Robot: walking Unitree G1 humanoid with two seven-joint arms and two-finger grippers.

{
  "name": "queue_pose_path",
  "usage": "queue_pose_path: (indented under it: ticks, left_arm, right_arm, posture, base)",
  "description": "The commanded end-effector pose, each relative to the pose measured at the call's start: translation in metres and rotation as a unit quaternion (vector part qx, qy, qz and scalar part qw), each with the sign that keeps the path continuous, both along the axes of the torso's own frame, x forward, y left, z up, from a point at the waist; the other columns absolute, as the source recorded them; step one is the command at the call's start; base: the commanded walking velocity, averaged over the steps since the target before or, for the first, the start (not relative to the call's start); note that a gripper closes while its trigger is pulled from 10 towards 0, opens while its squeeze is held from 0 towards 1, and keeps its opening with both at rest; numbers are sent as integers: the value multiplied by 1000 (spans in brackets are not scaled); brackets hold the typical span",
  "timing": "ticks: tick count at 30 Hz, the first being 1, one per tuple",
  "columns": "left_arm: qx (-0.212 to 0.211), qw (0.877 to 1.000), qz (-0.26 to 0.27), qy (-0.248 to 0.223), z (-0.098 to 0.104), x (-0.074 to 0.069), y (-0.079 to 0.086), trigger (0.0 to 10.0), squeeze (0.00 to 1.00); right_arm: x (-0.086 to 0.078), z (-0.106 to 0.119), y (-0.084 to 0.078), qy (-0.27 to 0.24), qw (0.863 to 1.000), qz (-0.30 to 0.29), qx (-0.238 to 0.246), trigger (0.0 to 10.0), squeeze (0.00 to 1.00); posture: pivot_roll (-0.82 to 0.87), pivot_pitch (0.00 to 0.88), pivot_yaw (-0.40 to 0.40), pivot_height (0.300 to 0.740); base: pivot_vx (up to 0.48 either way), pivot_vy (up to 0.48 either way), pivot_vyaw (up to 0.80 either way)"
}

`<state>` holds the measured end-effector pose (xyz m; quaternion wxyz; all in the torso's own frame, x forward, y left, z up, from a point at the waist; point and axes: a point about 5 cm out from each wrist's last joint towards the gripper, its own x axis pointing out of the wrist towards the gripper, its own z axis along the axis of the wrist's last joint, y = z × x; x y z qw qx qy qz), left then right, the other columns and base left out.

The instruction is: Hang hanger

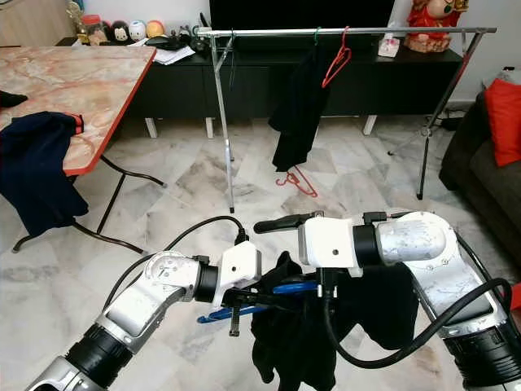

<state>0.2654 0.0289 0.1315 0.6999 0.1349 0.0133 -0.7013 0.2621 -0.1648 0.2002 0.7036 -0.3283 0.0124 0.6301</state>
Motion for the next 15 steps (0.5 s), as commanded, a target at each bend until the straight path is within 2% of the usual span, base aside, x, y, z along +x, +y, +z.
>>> queue_pose_path:
  ticks: [1,10,15]
  left_arm:
    - [-61,990,121,-43,34,32,28,10000,0]
    - [-57,990,122,-46,33,33,32,10000,0]
    - [-56,990,122,-47,33,34,32,10000,0]
  right_arm:
    - [-24,-32,10,91,992,78,-36,10000,1000]
    - [-21,-29,-4,82,995,38,-34,10000,1000]
    - [-26,-30,-4,92,994,45,-27,10000,1000]
  posture:
    - [-113,4,-17,740]
    - [-104,0,-2,740]
    - [-105,0,2,740]
  base:
    - [0,0,0]
    - [0,0,0]
    - [0,0,0]
